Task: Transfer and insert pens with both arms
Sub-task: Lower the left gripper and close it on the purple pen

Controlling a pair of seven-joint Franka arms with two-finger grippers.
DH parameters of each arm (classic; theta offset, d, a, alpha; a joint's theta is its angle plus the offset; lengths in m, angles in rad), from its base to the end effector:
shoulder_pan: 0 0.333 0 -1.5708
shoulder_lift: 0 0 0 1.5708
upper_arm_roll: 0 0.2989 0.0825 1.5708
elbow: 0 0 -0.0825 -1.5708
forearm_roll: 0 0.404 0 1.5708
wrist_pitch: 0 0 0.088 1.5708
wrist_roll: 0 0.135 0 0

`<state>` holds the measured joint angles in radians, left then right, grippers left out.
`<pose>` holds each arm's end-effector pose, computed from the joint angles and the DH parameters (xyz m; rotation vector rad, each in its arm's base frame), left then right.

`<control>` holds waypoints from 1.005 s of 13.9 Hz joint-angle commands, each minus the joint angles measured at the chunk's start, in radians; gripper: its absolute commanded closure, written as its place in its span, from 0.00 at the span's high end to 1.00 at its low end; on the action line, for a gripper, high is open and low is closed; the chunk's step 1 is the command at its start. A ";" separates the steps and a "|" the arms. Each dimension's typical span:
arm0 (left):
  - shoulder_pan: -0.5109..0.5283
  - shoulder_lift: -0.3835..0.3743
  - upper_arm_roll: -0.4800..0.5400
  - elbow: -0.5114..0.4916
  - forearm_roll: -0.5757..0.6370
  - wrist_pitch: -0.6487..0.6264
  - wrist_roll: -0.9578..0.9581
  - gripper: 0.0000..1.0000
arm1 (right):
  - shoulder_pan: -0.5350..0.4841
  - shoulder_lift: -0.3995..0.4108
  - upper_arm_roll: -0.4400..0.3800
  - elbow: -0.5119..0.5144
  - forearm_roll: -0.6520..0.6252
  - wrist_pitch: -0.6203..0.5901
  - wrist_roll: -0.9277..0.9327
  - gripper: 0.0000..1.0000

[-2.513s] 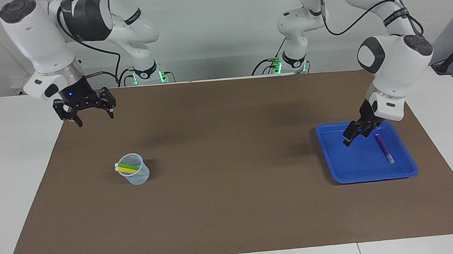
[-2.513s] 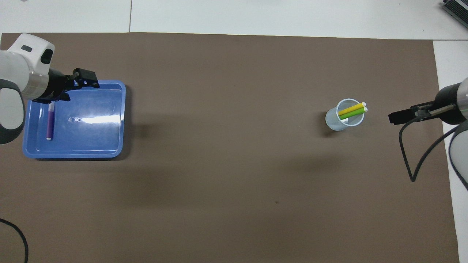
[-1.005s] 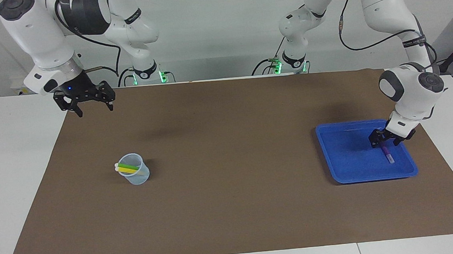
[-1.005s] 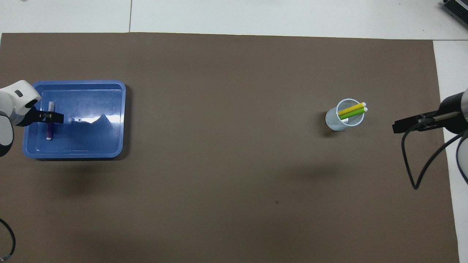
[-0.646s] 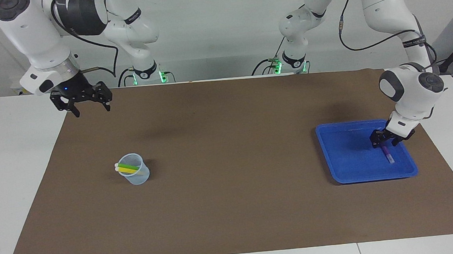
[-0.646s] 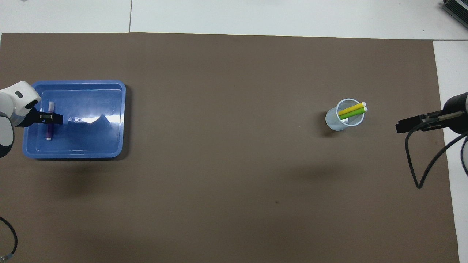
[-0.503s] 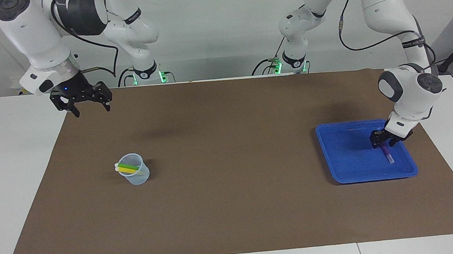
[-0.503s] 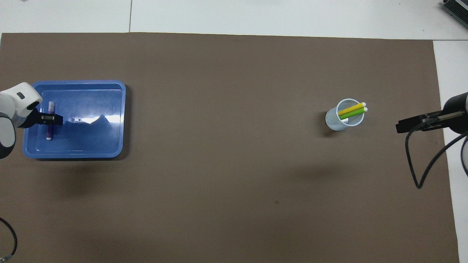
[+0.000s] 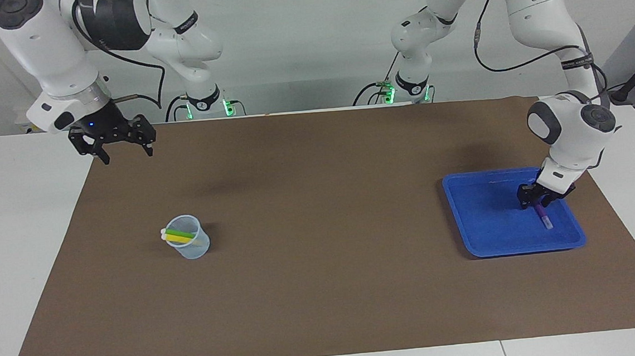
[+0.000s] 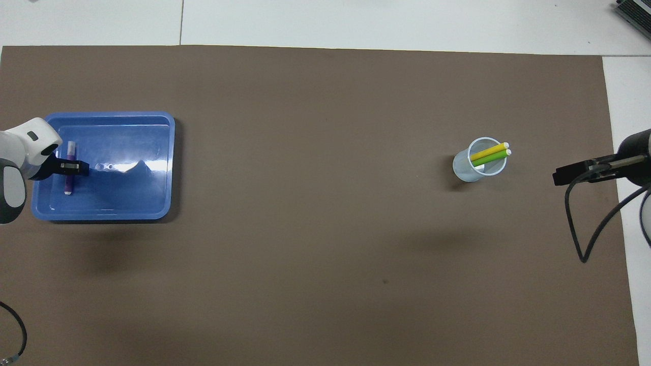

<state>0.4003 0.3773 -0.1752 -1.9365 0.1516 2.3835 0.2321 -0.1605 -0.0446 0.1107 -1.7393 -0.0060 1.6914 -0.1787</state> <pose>0.6205 0.1485 0.2429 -3.0751 0.1517 -0.1012 0.5671 -0.0281 0.5318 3.1246 0.2026 -0.0075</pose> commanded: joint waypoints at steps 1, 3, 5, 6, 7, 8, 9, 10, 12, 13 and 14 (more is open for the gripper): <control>0.018 0.000 -0.006 -0.029 0.017 0.046 0.003 0.56 | -0.011 -0.018 0.010 -0.017 -0.025 0.005 0.013 1.00; 0.019 0.003 -0.006 -0.029 0.017 0.043 0.003 0.48 | -0.013 -0.018 0.010 -0.017 -0.025 0.005 0.015 1.00; 0.019 0.003 -0.006 -0.029 0.017 0.039 0.003 0.39 | -0.011 -0.018 0.010 -0.017 -0.025 0.005 0.015 1.00; 0.019 0.003 -0.006 -0.029 0.017 0.037 0.003 0.35 | -0.011 -0.018 0.010 -0.017 -0.025 0.005 0.015 1.00; 0.019 0.003 -0.006 -0.027 0.017 0.036 0.003 0.30 | -0.011 -0.018 0.010 -0.017 -0.025 0.005 0.015 1.00; 0.019 0.003 -0.006 -0.027 0.017 0.033 0.003 0.26 | -0.011 -0.018 0.010 -0.017 -0.025 0.004 0.015 1.00; 0.019 0.003 -0.006 -0.027 0.017 0.033 0.003 0.21 | -0.011 -0.018 0.010 -0.017 -0.025 0.004 0.015 1.00; 0.019 0.003 -0.006 -0.027 0.017 0.031 0.003 0.18 | -0.011 -0.018 0.010 -0.017 -0.025 0.004 0.015 1.00; 0.017 0.003 -0.006 -0.022 0.016 0.026 -0.001 0.14 | -0.011 -0.020 0.010 -0.019 -0.025 0.002 0.015 1.00; 0.017 0.003 -0.007 -0.019 0.008 0.023 -0.002 0.13 | -0.011 -0.020 0.010 -0.019 -0.025 0.001 0.015 1.00; 0.012 0.003 -0.007 -0.010 0.006 0.007 -0.008 0.10 | -0.011 -0.020 0.010 -0.019 -0.025 0.001 0.015 1.00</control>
<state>0.4025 0.3754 -0.1797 -1.9437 0.1513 2.3974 0.2310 -0.1606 -0.0446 0.1107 -1.7394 -0.0064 1.6914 -0.1787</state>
